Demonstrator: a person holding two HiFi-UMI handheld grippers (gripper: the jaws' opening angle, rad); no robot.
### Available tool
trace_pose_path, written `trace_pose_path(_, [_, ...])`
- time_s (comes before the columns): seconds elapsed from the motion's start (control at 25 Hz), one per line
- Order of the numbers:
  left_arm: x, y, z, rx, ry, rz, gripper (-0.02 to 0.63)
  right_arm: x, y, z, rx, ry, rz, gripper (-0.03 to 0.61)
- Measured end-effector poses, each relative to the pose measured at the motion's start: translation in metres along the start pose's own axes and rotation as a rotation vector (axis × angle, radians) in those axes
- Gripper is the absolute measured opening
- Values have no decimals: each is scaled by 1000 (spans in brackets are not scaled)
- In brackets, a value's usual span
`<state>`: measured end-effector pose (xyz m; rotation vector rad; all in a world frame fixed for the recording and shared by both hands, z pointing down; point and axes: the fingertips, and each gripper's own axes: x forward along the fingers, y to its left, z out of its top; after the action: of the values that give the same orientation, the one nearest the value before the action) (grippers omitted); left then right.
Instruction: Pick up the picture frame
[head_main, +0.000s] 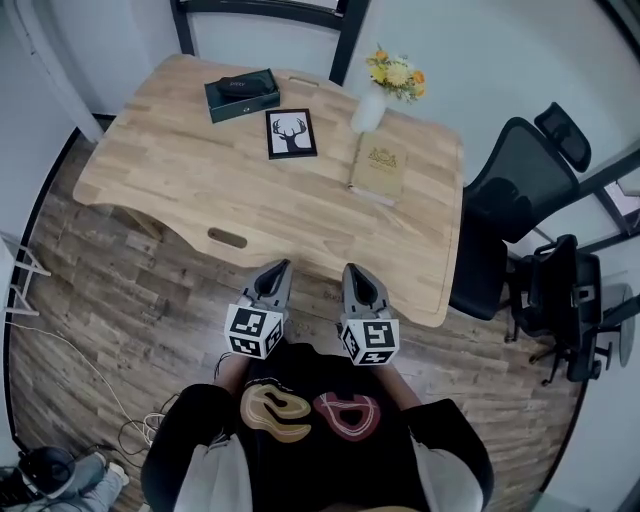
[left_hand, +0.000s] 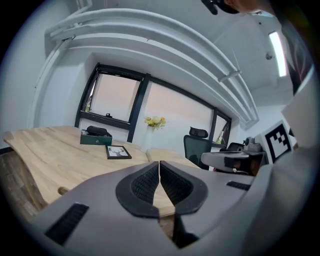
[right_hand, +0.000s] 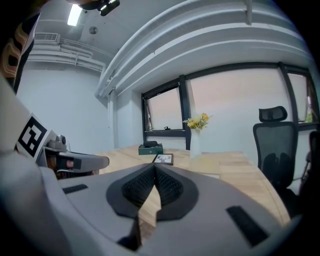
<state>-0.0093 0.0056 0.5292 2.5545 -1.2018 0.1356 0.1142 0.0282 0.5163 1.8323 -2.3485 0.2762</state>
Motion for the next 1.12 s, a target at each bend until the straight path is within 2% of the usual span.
trace_pose_path(0.12, [12,25,14,-32,-12,-16,21,24,8,5,6,10,-5,9])
trace_pose_path(0.36, [27,68,35,-23,-14,-42,21,64,19,12,38,1,-54,9])
trace_pose_path(0.6, [31,107,50,-64,-26,-36,21,99,34,17,56,7,-59,9])
trace_pose_path(0.88, [33,133,61,-94,-51,15,21,124,37,31,31,-10,-51,9])
trace_pose_path(1.04, [43,140,56,-72,-12,5,21,143,26,29,11,16,-67,9])
trace_pose_path(1.12, [49,144,53,-89,4,21,21,151,23,30,-4,24,-54,10])
